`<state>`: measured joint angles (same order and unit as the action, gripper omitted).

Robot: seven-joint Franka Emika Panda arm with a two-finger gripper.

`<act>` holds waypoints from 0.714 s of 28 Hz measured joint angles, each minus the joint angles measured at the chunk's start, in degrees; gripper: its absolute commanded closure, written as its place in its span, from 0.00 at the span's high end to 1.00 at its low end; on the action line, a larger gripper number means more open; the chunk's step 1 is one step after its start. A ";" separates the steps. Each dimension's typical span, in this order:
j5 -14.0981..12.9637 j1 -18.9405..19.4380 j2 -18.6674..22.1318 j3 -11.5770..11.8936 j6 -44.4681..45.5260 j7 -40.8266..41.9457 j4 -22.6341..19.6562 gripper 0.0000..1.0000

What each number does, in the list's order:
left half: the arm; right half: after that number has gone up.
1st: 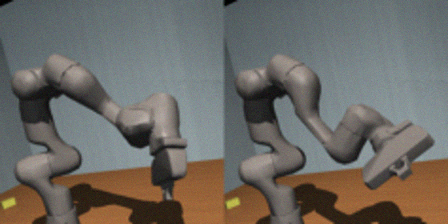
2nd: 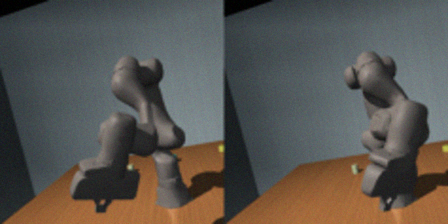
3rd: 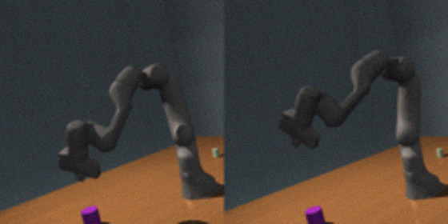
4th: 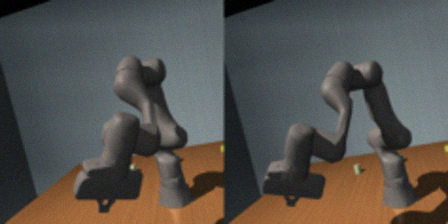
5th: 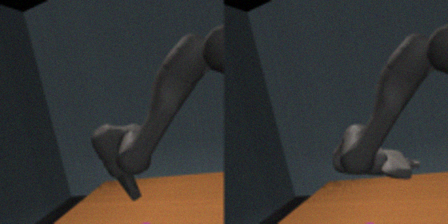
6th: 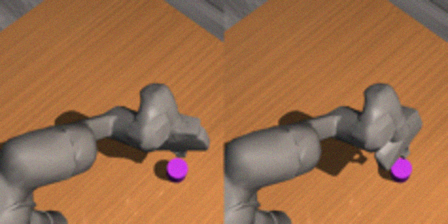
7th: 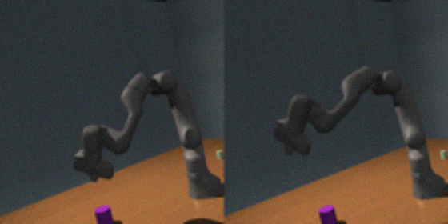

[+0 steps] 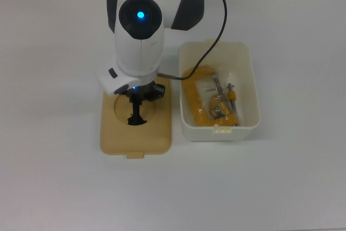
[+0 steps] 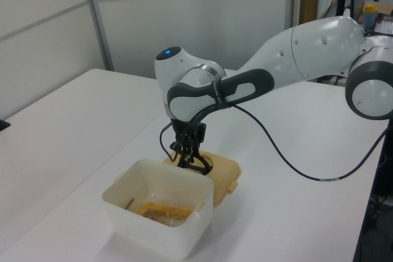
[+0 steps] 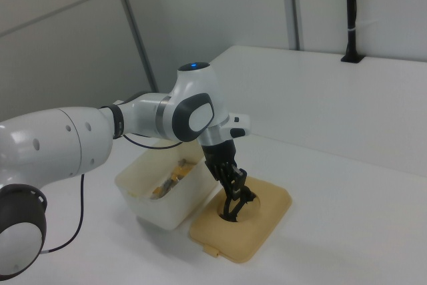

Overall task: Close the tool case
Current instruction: 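Close the gripper on the black handle of the tan lid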

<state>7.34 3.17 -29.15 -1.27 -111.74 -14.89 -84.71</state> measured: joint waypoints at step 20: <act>0.06 -0.28 0.27 3.10 -0.01 5.18 0.81 0.00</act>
<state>7.40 2.89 -28.88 1.83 -111.74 -9.72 -83.90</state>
